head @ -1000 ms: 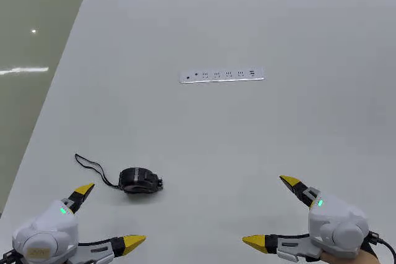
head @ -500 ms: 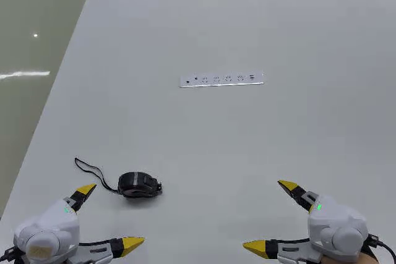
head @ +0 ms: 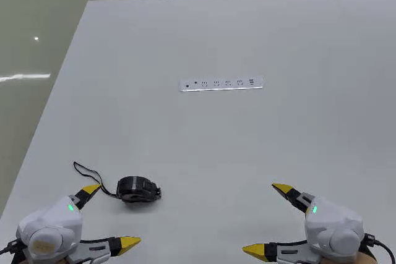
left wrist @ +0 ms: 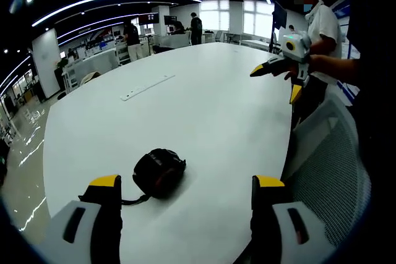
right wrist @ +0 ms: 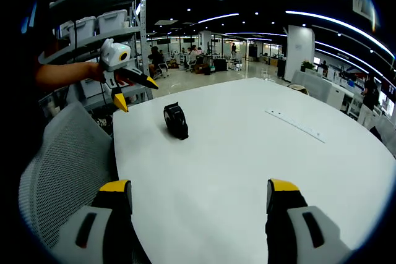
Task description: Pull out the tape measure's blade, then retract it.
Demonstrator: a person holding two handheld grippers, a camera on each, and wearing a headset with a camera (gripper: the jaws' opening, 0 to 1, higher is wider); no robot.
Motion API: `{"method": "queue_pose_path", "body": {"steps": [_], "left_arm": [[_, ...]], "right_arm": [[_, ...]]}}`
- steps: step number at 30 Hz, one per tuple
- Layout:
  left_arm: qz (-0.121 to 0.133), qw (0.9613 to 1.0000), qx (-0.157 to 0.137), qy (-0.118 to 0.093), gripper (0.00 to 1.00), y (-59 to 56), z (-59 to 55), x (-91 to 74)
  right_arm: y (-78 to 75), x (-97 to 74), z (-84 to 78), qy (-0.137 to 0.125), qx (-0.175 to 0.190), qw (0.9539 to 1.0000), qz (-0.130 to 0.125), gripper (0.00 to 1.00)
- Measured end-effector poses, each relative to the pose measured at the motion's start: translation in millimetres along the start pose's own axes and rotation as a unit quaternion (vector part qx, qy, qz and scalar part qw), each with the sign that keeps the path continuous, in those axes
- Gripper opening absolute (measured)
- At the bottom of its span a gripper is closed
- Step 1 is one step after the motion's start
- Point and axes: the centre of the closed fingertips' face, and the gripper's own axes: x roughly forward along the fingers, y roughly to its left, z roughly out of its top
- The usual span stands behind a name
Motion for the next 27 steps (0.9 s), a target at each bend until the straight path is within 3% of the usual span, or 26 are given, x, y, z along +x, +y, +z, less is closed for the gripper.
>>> {"method": "queue_pose_path", "body": {"steps": [9,27], "left_arm": [[-0.005,0.9998,0.018,0.005,0.78,7.4,4.2,6.4],[-0.023,0.9971,0.060,0.042,0.70,26.2,1.4,21.2]], "right_arm": [[-2.7,4.2,1.5,0.005,-0.016,0.9998,0.014,0.88],[-6.9,24.0,8.8,0.013,-0.052,0.9972,0.052,0.81]]}}
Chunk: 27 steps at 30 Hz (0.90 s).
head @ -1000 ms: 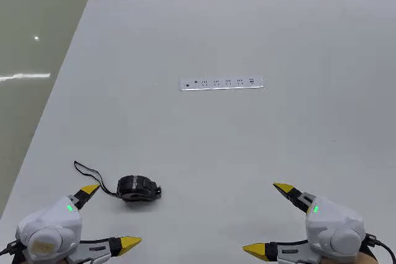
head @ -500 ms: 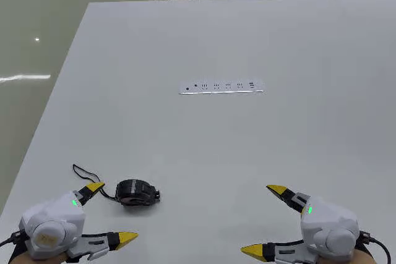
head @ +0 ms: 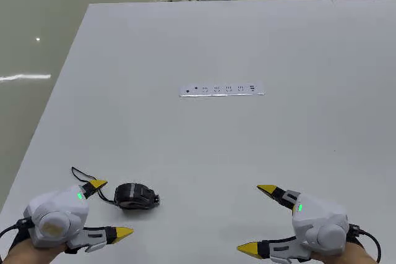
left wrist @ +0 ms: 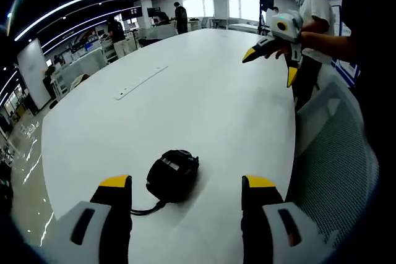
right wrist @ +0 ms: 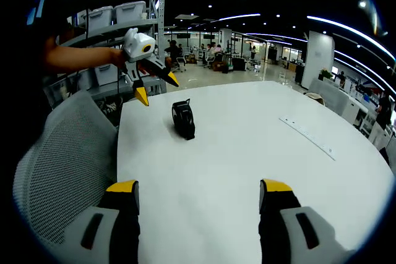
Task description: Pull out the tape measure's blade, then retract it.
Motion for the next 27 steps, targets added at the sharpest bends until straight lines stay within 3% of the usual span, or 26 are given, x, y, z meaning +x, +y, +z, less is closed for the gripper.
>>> {"method": "queue_pose_path", "body": {"steps": [14,27], "left_arm": [[-0.031,0.9986,0.032,0.029,0.61,9.7,-7.0,15.1],[-0.058,0.9933,0.067,0.075,0.55,19.0,-25.3,27.8]], "right_arm": [[-0.5,18.7,8.3,0.001,-0.030,0.9991,0.030,0.70],[-7.8,36.1,12.1,0.004,-0.048,0.9978,0.045,0.65]]}}
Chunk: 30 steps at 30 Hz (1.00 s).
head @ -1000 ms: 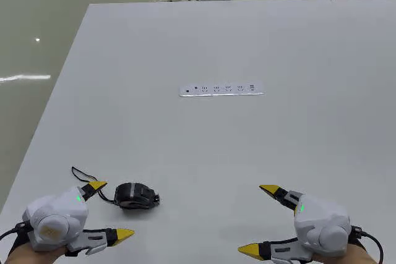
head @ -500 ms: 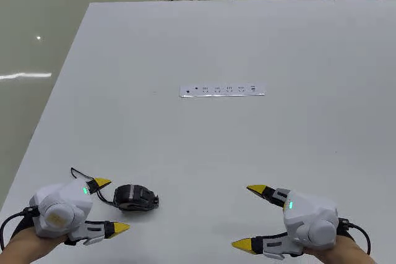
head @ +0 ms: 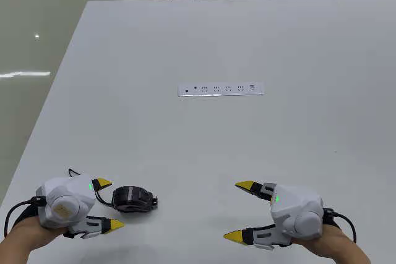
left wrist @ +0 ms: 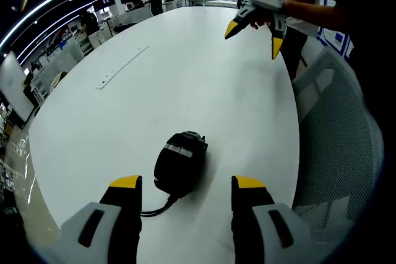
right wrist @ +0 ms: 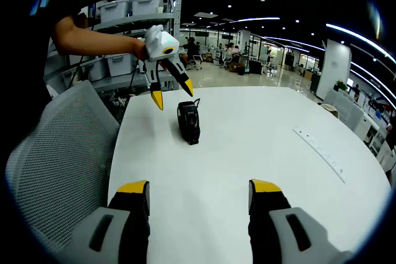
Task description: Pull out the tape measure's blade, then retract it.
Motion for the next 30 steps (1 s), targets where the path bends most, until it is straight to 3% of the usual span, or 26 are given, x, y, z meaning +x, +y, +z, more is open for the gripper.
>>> {"method": "queue_pose_path", "body": {"steps": [13,25,30], "left_arm": [[-0.032,0.9979,0.044,0.036,0.49,6.2,-9.7,16.4],[-0.058,0.9930,0.083,0.060,0.40,13.1,-15.3,27.1],[-0.077,0.9898,0.097,0.070,0.42,11.4,-19.2,33.1]], "right_arm": [[-8.2,22.7,3.2,-0.001,-0.016,0.9997,0.016,0.60],[-10.4,51.8,12.3,-0.005,-0.029,0.9987,0.043,0.56],[-10.7,64.7,14.2,-0.005,-0.037,0.9980,0.052,0.54]]}}
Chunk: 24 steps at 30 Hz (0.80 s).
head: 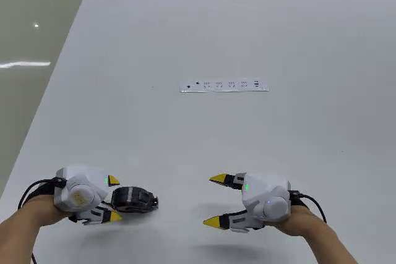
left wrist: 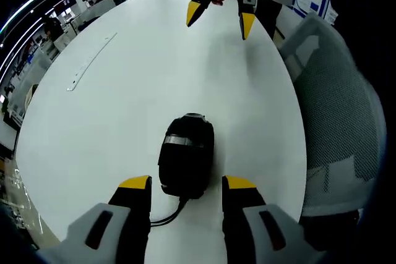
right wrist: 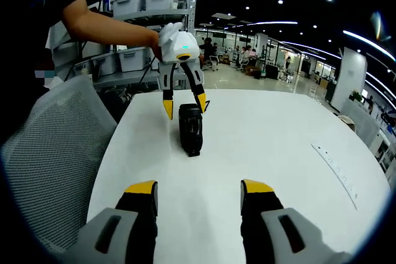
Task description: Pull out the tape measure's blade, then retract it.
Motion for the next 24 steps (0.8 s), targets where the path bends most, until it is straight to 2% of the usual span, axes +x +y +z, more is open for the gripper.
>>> {"method": "queue_pose_path", "body": {"steps": [12,19,24], "left_arm": [[-0.018,0.9997,0.015,0.007,0.37,0.4,-1.5,10.1],[-0.030,0.9990,0.031,0.008,0.30,-0.5,-1.1,16.8],[-0.036,0.9986,0.037,0.011,0.30,-0.6,-0.8,18.7]], "right_arm": [[-2.8,27.4,-0.4,0.004,-0.003,0.9998,0.018,0.50],[-1.6,44.0,2.4,0.002,-0.009,0.9995,0.031,0.47],[-3.3,57.9,4.2,-0.001,-0.010,0.9993,0.036,0.46]]}}
